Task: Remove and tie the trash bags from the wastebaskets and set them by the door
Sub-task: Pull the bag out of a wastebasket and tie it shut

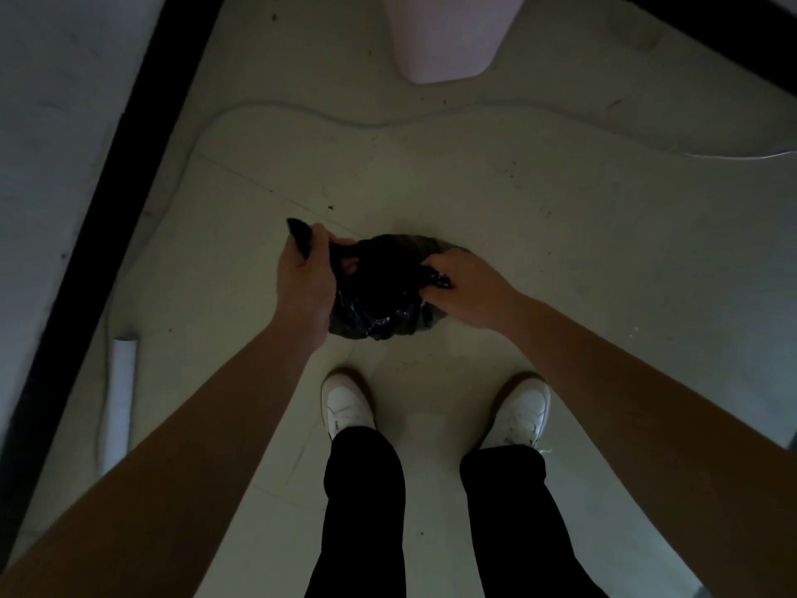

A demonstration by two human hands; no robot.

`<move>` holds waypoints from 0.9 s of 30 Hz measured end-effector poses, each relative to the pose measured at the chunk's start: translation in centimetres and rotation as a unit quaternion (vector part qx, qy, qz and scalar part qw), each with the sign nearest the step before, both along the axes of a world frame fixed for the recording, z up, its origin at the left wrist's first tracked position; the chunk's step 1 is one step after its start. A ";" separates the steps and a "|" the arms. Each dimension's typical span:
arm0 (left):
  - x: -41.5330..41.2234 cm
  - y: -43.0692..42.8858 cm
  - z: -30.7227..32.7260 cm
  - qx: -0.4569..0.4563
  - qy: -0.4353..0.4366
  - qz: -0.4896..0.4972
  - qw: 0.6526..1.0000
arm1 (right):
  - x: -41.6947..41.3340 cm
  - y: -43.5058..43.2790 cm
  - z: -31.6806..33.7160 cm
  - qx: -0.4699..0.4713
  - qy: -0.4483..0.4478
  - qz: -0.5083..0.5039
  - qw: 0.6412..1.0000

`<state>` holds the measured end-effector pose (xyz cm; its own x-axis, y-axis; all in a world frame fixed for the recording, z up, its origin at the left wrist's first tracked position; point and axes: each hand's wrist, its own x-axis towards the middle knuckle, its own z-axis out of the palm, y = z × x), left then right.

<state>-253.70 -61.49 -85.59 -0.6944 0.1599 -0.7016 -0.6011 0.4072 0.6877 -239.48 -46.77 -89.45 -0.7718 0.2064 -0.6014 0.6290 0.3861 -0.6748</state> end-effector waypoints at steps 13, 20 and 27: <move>1.0 2.2 1.2 0.137 -0.194 0.054 0.970 | 0.6 1.1 2.8 -0.261 -0.098 -0.327 0.903; 2.0 3.1 2.7 0.102 -0.155 -0.138 0.973 | -1.9 1.5 3.1 -0.228 -0.004 -0.348 0.909; -1.6 -4.4 -2.2 -0.183 -0.055 0.154 0.969 | 6.1 4.3 -2.5 0.005 -0.164 -0.538 0.827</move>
